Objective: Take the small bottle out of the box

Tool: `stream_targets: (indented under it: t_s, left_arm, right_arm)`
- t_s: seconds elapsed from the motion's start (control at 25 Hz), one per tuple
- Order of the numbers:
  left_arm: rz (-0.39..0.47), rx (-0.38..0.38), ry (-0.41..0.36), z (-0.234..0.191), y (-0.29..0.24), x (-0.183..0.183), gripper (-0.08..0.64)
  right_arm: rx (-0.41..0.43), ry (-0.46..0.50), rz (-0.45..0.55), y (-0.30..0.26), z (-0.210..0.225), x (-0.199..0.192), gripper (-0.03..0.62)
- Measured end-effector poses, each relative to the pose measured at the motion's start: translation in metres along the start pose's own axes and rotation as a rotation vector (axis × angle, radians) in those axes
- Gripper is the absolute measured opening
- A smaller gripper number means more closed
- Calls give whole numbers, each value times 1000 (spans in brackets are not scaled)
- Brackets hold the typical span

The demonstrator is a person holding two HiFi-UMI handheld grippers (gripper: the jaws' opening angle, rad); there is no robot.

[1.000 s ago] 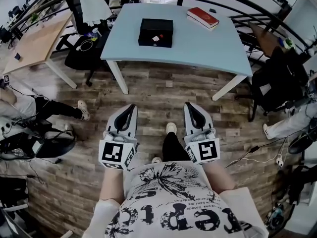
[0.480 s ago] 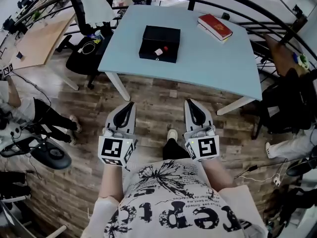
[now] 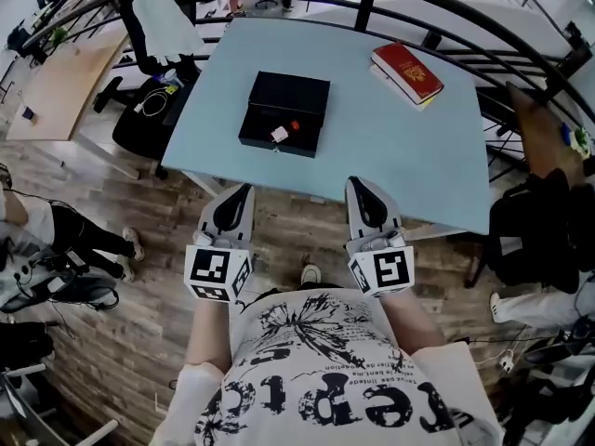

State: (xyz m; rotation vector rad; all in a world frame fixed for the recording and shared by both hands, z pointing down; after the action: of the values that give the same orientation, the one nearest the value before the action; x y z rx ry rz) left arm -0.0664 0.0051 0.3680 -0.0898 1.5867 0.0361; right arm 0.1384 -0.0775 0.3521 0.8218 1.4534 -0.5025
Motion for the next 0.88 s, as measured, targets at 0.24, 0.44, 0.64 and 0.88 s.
stream_targets:
  t_s: [0.24,0.44,0.64,0.88]
  left_arm:
    - [-43,-5,14,-16,-55,-8,21]
    - [-82,-43,25,-41,-104,-21,21]
    - [-142,-119,22,-76,-164,-34,21]
    - [-288,-266,3,-104,-233,-68,21]
  right_arm:
    - [8,-12,-47,-43,29,-19,9]
    - [-4,-12,-88,-83,40,-39,9]
    - [-33,-3,-121,-138,50,-55,9]
    - [-141,-26,-182,-189,67,-84,9]
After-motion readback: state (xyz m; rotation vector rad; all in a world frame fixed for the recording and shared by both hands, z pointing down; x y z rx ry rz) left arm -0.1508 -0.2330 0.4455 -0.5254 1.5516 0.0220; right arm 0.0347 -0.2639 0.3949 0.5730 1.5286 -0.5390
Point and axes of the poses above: the fingertips, and each gripper's own axes: y backward along the fingers, z to its right, x out of its top, the point moved 5 cm from there along y, backward along the fingers, and after that the axes turned 8 degrees about z, right-handed, at the moved point
